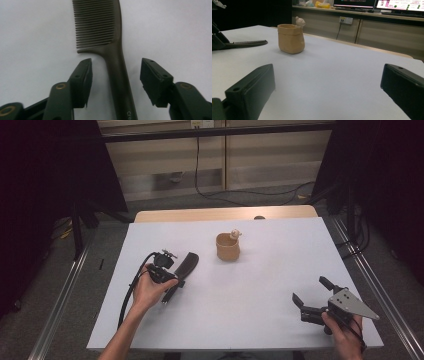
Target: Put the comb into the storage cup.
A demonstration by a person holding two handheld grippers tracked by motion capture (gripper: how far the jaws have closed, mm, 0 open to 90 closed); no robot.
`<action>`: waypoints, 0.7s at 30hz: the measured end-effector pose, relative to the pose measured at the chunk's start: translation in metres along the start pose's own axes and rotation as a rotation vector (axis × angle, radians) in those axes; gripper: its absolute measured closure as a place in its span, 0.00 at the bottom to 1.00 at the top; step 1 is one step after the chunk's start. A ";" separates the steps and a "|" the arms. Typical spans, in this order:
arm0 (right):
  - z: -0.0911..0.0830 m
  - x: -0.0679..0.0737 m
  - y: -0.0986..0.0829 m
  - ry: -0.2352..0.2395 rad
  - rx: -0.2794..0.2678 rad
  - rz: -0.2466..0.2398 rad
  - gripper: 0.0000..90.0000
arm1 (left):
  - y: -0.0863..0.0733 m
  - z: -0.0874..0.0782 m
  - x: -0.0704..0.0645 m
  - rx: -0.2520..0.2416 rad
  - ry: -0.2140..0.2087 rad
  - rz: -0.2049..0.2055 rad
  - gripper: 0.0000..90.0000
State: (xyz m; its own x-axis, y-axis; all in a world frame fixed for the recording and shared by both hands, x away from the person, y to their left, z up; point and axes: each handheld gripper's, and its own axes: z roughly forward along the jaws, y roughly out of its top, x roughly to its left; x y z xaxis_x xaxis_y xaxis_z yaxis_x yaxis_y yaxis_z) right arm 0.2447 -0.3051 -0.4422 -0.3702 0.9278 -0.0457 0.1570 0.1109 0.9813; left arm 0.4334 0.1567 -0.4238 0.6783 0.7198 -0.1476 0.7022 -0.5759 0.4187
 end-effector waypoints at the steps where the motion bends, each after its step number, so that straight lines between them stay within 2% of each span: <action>1: 0.000 0.000 0.000 -0.001 0.000 -0.002 0.00 | 0.000 0.001 0.000 0.000 0.001 -0.002 0.55; 5: 0.000 0.000 0.000 0.002 0.007 -0.003 0.00 | 0.003 0.002 -0.001 -0.001 -0.004 0.001 0.60; 7: 0.001 0.000 -0.001 0.005 0.007 -0.001 0.00 | 0.003 0.003 -0.001 0.011 0.003 0.015 0.63; 10: 0.001 0.000 0.000 0.008 0.008 -0.002 0.00 | 0.004 0.003 -0.001 0.012 0.002 0.007 0.64; 16: 0.001 0.001 -0.001 0.008 0.008 -0.001 0.00 | 0.003 0.004 0.001 0.002 0.009 -0.045 0.71; 20: 0.001 0.001 -0.001 0.011 0.011 -0.007 0.00 | 0.005 0.005 -0.002 0.021 0.033 -0.029 0.72; 21: 0.002 0.001 -0.001 0.013 0.013 -0.007 0.00 | 0.005 0.007 -0.004 0.015 0.045 -0.040 0.72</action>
State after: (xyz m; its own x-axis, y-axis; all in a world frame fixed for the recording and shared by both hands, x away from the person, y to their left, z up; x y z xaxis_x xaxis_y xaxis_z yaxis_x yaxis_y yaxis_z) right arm 0.2456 -0.3039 -0.4434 -0.3827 0.9225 -0.0498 0.1661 0.1217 0.9786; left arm 0.4359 0.1481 -0.4269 0.6392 0.7590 -0.1239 0.7322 -0.5514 0.3997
